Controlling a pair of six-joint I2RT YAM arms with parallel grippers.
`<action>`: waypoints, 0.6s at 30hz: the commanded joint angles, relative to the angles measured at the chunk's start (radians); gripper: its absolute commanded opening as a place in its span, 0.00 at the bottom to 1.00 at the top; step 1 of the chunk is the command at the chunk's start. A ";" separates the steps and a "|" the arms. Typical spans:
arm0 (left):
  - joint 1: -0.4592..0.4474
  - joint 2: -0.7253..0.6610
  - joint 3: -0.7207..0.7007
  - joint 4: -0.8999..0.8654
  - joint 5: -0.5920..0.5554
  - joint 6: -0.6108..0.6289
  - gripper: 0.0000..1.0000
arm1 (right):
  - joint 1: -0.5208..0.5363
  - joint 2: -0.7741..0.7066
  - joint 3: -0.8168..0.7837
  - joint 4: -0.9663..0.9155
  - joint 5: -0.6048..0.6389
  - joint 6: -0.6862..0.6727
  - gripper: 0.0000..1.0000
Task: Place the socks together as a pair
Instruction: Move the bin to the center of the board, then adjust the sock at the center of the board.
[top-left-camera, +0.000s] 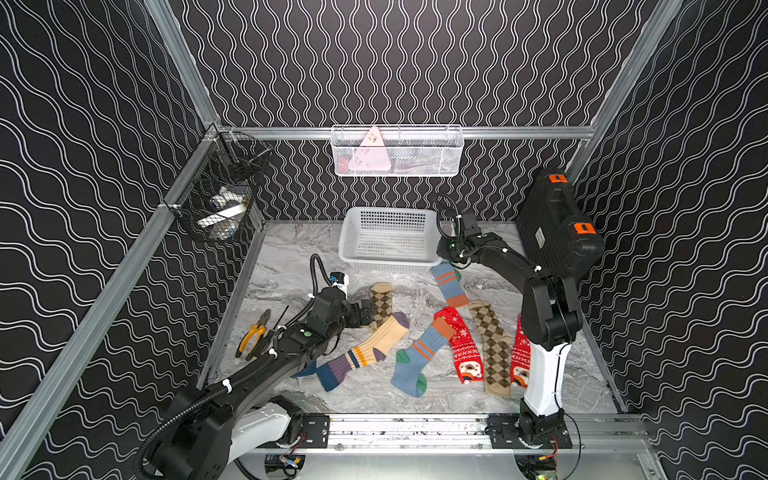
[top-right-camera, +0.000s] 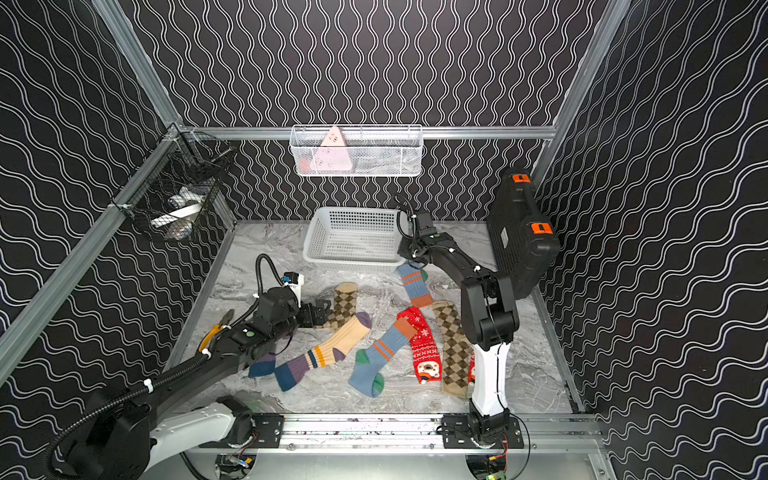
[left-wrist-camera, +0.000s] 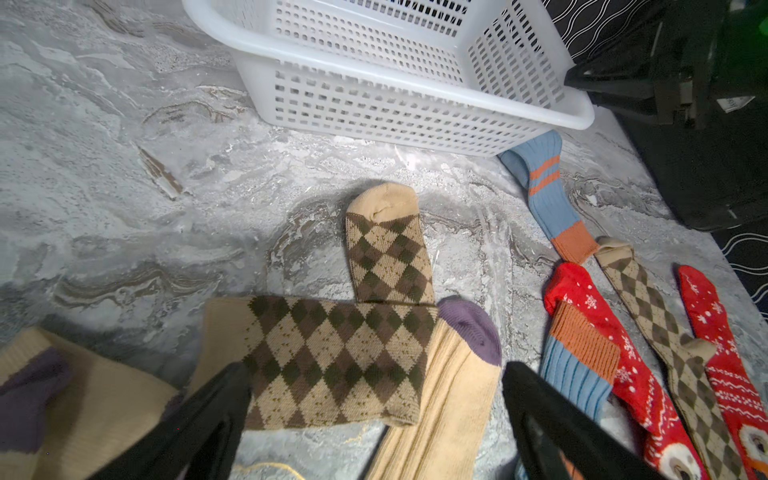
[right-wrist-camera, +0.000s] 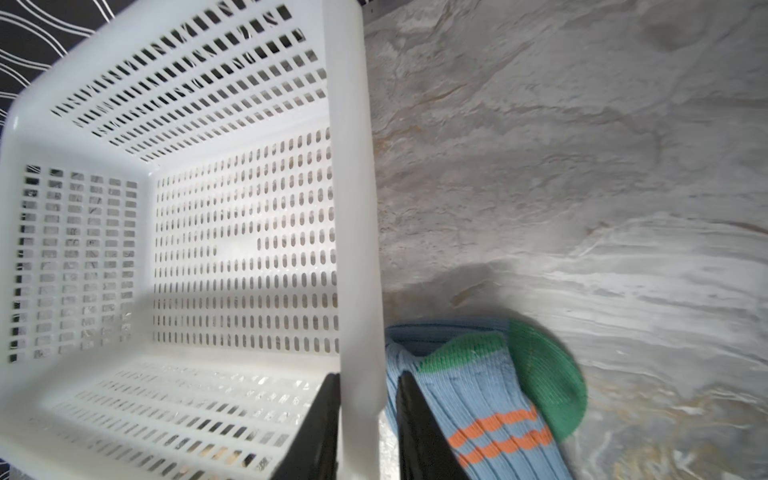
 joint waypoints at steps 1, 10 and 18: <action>0.001 -0.005 0.003 -0.009 0.004 -0.015 0.99 | -0.027 -0.011 -0.030 -0.028 -0.012 -0.041 0.25; -0.013 -0.012 0.011 -0.053 0.048 -0.016 0.99 | -0.075 -0.087 -0.016 -0.094 -0.024 -0.137 0.57; -0.231 0.059 -0.005 -0.054 0.011 -0.059 0.99 | -0.008 -0.441 -0.319 -0.147 -0.110 -0.086 0.71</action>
